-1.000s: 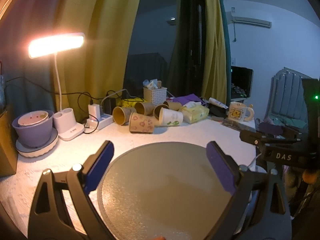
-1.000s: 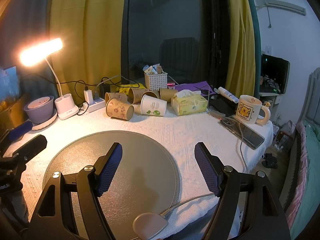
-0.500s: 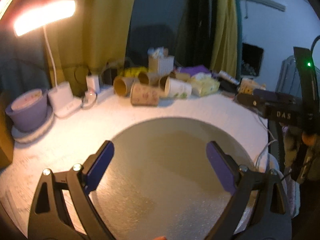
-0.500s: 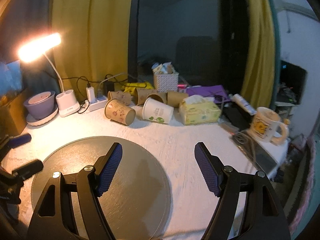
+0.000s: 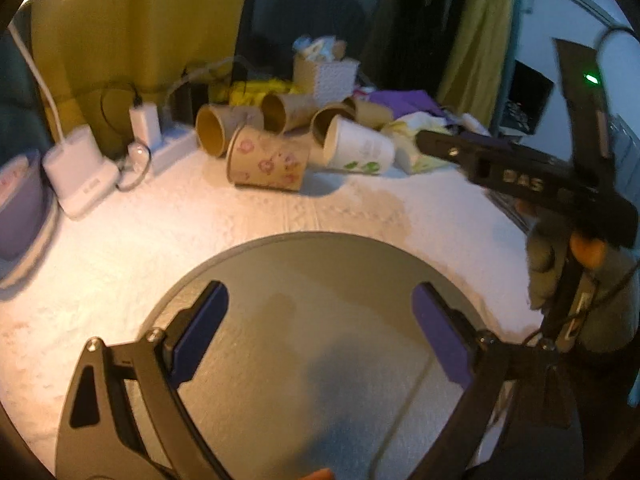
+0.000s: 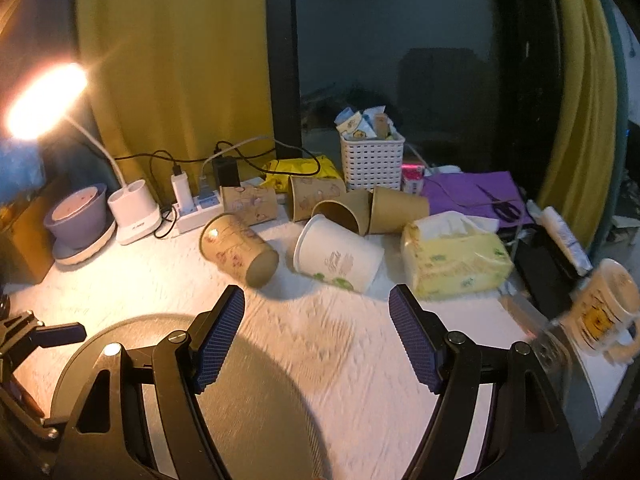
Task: Flip cup upright
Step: 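Move the left tool toward the pink-flowered paper cup lying on its side, then close the left tool on the pink-flowered cup and lift it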
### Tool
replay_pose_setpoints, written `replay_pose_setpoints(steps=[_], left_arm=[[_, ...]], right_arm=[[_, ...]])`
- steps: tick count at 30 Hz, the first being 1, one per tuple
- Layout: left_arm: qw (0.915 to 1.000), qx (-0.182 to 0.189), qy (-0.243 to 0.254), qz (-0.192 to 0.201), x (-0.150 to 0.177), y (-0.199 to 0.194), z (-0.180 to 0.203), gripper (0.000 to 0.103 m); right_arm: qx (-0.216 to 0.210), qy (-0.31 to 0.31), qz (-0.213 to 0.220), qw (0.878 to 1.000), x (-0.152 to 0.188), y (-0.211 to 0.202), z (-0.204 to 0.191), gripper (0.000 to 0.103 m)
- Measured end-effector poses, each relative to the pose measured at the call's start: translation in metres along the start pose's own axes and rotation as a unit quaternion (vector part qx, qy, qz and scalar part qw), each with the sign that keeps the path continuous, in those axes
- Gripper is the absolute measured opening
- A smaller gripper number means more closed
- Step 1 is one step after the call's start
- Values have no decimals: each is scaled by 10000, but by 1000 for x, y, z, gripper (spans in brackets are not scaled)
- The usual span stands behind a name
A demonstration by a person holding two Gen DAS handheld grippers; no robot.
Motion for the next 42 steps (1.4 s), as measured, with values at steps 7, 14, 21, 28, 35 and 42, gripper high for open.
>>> replay_pose_setpoints(steps=[7,14,21,28,35,42], left_arm=[[9959,44,-851,-306,-33,45,-25,94],[9897,8,-1398,-296,-82,81,-36,94],[9793,173,-1970,-437,-100,110,-38,94],[9711,203,-2324,-502,-108,132,-49,94],[9725,207,-2263,-511,-114,144,-51,92],[9779,263,-1989,-597,-119,155,-43,67]], right_arm=[[-89,448,-13,9990,-8,25,31,78],[-64,702,47,9975,-13,35,55,78],[-31,870,73,9962,-12,40,71,78],[-16,850,51,9964,-9,41,74,78],[-13,835,-30,9965,-5,43,70,78],[77,854,-47,9963,-3,39,67,78]])
Point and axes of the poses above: each gripper's, at about its wrist camera, not at the fingertips, and y roughly the way its jaws point, z to its right, x to its underside, the point moved 10 cm from there along y, roughly the way its jaws point, and after that the axes turned 3 degrees about -z, right-handed, at the moved point
